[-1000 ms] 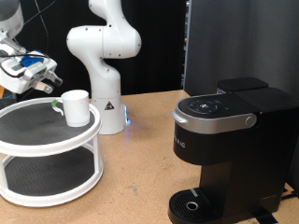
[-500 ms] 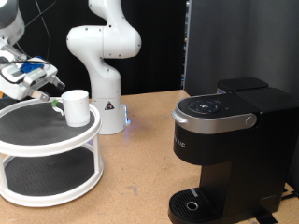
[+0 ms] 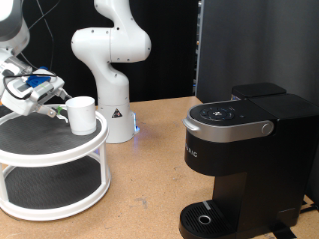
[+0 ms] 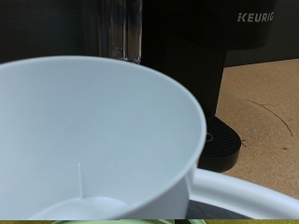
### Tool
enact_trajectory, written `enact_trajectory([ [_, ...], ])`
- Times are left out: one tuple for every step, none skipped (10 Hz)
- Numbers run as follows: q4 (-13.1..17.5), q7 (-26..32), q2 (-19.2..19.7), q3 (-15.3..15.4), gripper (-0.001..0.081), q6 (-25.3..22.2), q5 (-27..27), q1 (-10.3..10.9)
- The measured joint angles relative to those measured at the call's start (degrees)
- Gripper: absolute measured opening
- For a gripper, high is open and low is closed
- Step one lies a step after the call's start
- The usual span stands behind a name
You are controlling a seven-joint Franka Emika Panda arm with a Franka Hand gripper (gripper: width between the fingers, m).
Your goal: Make a cup of coffee with the keurig machine
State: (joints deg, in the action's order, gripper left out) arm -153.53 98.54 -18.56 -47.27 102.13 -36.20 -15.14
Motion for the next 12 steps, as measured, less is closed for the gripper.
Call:
enact_trajectory([
  [0.00, 0.73, 0.61, -0.03, 0.0807, 0.02, -0.01, 0.00],
  [0.00, 1.58, 1.17, -0.08, 0.0807, 0.06, -0.01, 0.00],
  [-0.01, 2.19, 1.72, -0.09, 0.0807, 0.23, -0.01, 0.00],
  [-0.01, 2.61, 2.24, -0.09, 0.0807, 0.34, -0.01, 0.00],
  [-0.01, 2.78, 2.49, -0.09, 0.0807, 0.34, -0.01, 0.00],
  [-0.01, 2.83, 2.63, -0.10, 0.0807, 0.34, -0.01, 0.00],
  [-0.01, 2.87, 2.81, -0.12, 0.0807, 0.34, -0.01, -0.01],
  [-0.01, 3.10, 3.06, -0.15, 0.0807, 0.33, -0.01, -0.01],
  [-0.01, 3.62, 3.32, -0.21, 0.0807, 0.30, -0.01, -0.02],
  [-0.01, 4.20, 3.51, -0.28, 0.0699, 0.29, -0.01, -0.05],
  [-0.01, 4.81, 3.68, -0.41, 0.0541, 0.20, -0.01, -0.06],
  [-0.01, 5.30, 3.78, -0.62, 0.0541, 0.09, -0.01, -0.06],
])
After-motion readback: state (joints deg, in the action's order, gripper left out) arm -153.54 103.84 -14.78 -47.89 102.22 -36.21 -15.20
